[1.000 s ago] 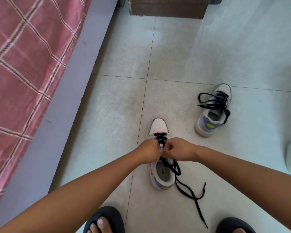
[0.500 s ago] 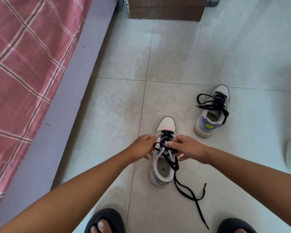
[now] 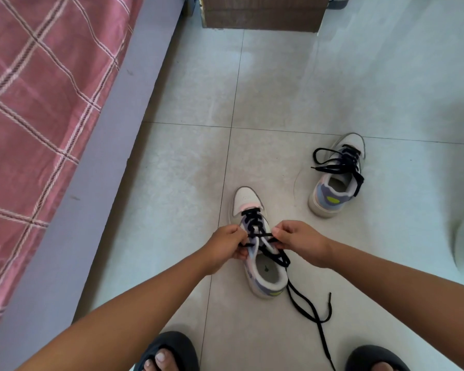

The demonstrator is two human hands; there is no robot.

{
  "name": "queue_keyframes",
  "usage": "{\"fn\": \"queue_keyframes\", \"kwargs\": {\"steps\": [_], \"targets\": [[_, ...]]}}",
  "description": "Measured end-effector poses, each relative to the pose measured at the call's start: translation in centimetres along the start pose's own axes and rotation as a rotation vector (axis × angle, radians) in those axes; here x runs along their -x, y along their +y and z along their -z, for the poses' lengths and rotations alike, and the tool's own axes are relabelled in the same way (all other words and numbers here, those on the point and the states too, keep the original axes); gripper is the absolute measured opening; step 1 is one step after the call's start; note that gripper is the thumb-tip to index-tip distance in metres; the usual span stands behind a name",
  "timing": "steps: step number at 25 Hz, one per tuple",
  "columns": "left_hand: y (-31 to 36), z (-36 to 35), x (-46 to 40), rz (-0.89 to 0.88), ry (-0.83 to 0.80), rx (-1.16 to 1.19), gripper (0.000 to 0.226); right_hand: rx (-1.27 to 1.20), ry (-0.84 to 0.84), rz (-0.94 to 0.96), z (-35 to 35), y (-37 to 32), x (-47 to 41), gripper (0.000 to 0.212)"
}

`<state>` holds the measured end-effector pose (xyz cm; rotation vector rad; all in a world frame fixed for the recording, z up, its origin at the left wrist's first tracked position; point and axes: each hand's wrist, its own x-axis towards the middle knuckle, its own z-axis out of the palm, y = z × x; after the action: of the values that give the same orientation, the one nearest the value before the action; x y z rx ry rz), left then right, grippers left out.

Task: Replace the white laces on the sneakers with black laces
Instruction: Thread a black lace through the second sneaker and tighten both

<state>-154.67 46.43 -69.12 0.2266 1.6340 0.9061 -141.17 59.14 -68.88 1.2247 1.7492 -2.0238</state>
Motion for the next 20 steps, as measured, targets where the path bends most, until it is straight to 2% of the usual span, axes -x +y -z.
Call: {"fn": "queue_keyframes", "kwargs": {"steps": [5,6,7,10,12,14,16,20], "targets": [[2.1,0.0,0.1,0.017,-0.054,-0.360,0.025,0.469,-0.113,-0.066,0.0,-3.6,-0.5,0.024],[2.2,0.0,0.2,-0.003,-0.058,-0.398,0.025,0.491,-0.149,-0.071,0.0,-3.8,-0.5,0.021],[2.1,0.0,0.2,-0.020,-0.055,-0.389,0.024,0.440,-0.172,-0.070,0.0,-3.6,-0.5,0.019],[1.5,0.3,0.5,0.005,-0.021,-0.160,0.023,0.063,-0.140,-0.082,0.1,-2.3,-0.5,0.018],[1.2,0.2,0.7,-0.032,0.045,-0.185,0.021,0.000,-0.088,-0.072,0.0,-1.7,-0.3,0.016],[1.0,-0.3,1.2,-0.096,0.120,-0.331,0.017,0.084,-0.035,-0.033,-0.1,-1.7,-0.2,0.012],[0.8,-0.7,1.9,-0.123,0.186,-0.402,0.018,0.203,-0.017,-0.016,0.4,-2.0,0.3,0.025],[0.1,-0.9,3.5,0.027,0.142,-0.356,0.031,0.652,-0.090,-0.039,0.3,-1.5,2.6,0.052]]}}
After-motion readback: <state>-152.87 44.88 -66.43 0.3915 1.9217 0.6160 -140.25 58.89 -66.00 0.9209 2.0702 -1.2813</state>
